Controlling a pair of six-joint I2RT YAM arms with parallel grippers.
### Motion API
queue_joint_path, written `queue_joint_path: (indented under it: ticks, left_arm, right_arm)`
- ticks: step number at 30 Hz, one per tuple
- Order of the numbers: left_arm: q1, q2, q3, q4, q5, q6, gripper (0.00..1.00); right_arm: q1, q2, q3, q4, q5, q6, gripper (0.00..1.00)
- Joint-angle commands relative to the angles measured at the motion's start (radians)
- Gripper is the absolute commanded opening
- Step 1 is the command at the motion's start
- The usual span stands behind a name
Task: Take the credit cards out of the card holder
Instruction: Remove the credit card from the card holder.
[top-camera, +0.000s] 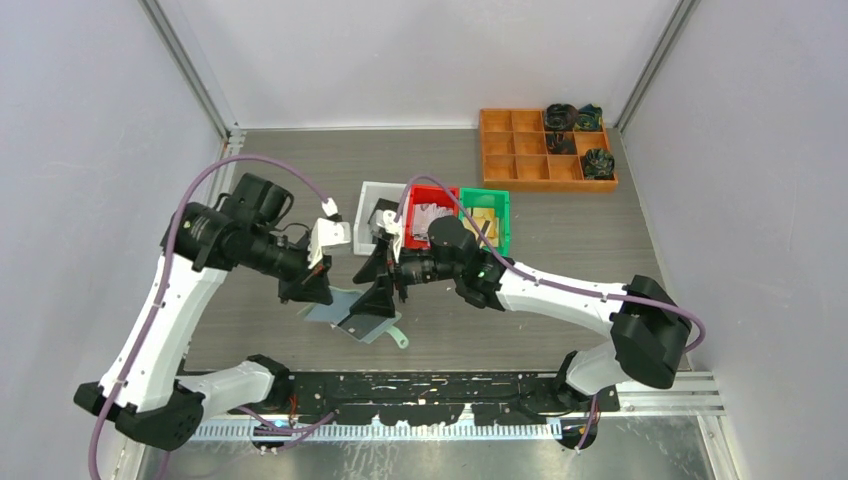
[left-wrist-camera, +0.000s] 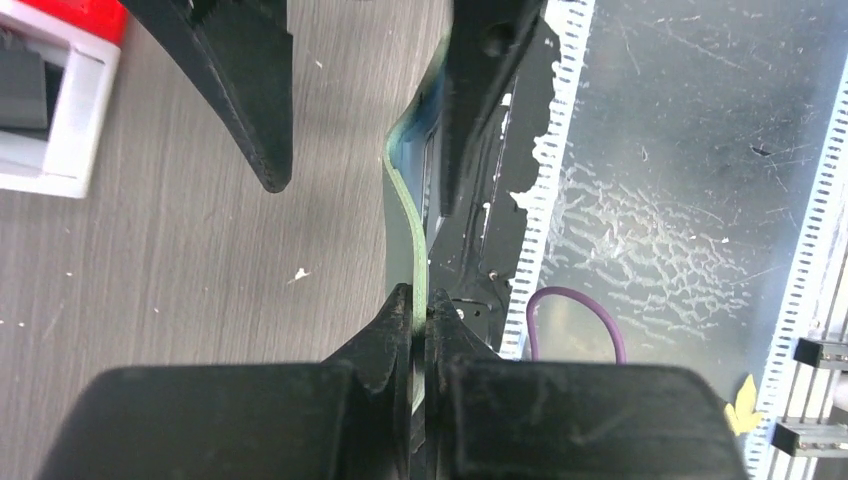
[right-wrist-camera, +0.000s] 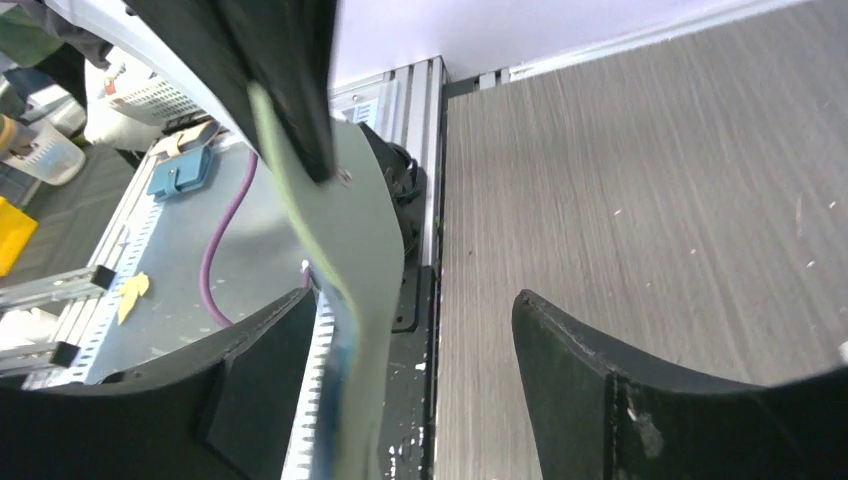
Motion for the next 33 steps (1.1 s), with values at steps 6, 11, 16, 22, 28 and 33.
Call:
queue_joint_path:
  ticks: [6,11,16,22,28,33]
  left_arm:
    - [-0.003,-0.027,0.064,0.018,0.091,-0.019,0.00]
    - [-0.003,-0.025,0.068,0.012,0.084,-0.018,0.00]
    - [-0.003,-0.029,0.075,0.016,0.082,-0.019,0.00]
    - [-0.003,-0.023,0.086,0.010,0.075,-0.018,0.00]
    - [-0.003,-0.022,0.098,0.013,0.077,-0.021,0.00]
    - [-0.003,-0.041,0.099,0.083,0.049,-0.078,0.19]
  right_arm:
    - [-0.004,-0.061,0.040,0.058,-0.041,0.043,0.77]
    - [-0.004,-0.028,0.146,-0.085,-0.101,-0.022,0.74]
    - [-0.003,0.014,0.200,-0.151,-0.145,-0.039,0.69]
    - [0.017,0.041,0.241,-0.230,-0.188,-0.076,0.67]
    - [0.033,0.077,0.300,-0.336,-0.113,-0.132,0.39]
    - [0.032,0.058,0.286,-0.238,0.024,-0.071,0.01]
